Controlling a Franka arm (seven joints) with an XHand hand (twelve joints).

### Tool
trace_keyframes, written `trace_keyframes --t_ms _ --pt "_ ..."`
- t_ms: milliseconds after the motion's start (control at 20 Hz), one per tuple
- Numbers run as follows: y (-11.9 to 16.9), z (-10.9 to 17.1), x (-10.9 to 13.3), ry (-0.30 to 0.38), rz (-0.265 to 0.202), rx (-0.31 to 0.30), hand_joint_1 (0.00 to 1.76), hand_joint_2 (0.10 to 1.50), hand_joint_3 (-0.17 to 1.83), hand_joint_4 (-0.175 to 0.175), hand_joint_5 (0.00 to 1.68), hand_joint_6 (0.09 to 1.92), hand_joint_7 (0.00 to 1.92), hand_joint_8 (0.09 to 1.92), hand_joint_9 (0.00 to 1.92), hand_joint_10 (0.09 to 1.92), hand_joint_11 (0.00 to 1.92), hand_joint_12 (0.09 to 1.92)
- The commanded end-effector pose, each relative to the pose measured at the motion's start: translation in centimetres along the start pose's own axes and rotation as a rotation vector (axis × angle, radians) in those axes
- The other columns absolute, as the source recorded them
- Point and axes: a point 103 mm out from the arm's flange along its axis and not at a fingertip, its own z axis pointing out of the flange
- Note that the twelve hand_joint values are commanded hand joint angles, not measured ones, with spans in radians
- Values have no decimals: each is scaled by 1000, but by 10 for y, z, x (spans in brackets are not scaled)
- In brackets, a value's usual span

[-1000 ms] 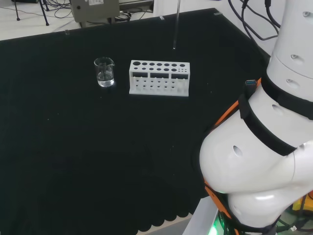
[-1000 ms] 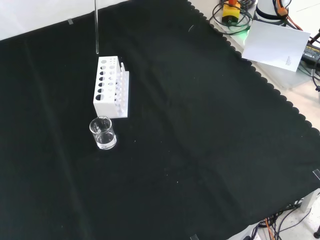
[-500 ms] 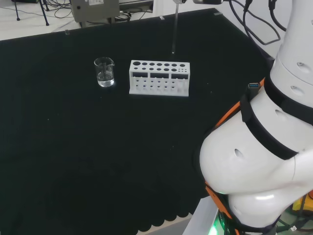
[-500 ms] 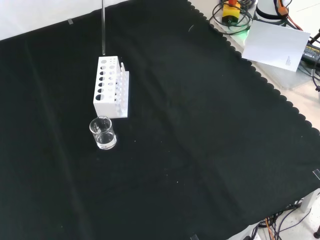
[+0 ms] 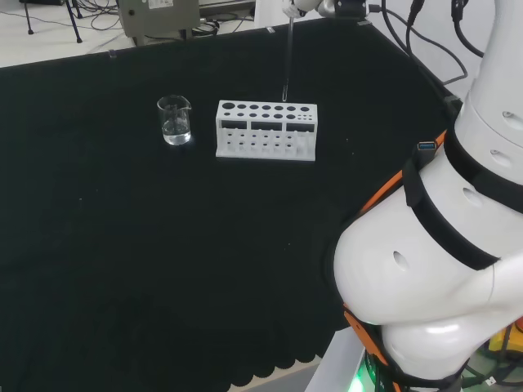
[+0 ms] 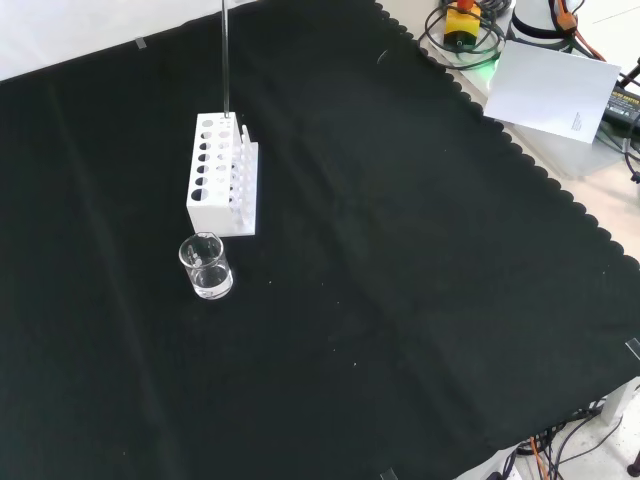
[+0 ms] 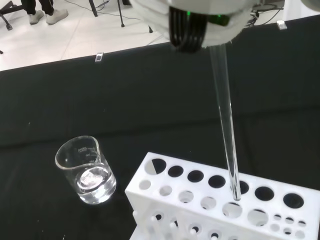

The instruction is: Put the glass rod back on the white test tube rack.

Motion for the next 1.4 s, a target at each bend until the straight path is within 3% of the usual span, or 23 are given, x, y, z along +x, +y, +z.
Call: trace_keyframes --t_ms 50,450,1400 --pt "0 11 -1 9 -3 7 1316 751 522 -175 1266 320 1250 952 1864 369 1695 607" --pt "1 18 -19 35 11 14 1316 752 521 -175 1266 320 1250 952 1864 369 1695 608" --pt "8 22 -22 37 12 17 1316 754 517 -175 1265 321 1248 954 1864 369 1695 609"
